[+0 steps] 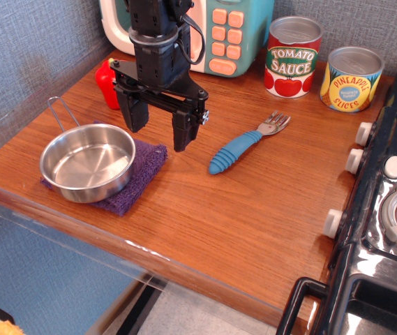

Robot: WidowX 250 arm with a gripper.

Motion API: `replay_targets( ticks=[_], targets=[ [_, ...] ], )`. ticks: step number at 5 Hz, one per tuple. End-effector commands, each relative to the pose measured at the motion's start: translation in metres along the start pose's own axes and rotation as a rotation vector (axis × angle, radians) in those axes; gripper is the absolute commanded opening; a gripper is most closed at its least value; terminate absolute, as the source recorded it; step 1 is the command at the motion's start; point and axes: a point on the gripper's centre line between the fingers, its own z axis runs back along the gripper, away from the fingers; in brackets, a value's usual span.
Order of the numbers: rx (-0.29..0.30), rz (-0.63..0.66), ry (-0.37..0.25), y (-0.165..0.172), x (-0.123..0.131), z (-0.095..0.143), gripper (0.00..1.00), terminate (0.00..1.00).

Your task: Place the red pepper on the bottom right corner of the table.

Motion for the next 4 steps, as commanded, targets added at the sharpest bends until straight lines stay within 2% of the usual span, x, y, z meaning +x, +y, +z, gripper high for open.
replay_targets(
  ticks=[1,2,3,4],
  targets=[
    [0.0,0.0,0.0,0.0,0.0,0.0,1.0,0.0],
    [-0.002,0.052,-0.028,0.02,0.021,0.008,1.0,0.0],
    [0.022,0.137,-0.068,0.048,0.048,0.023,1.0,0.0],
    [0.077,0.215,-0.098,0.083,0.074,0.041,1.0,0.0]
  ],
)
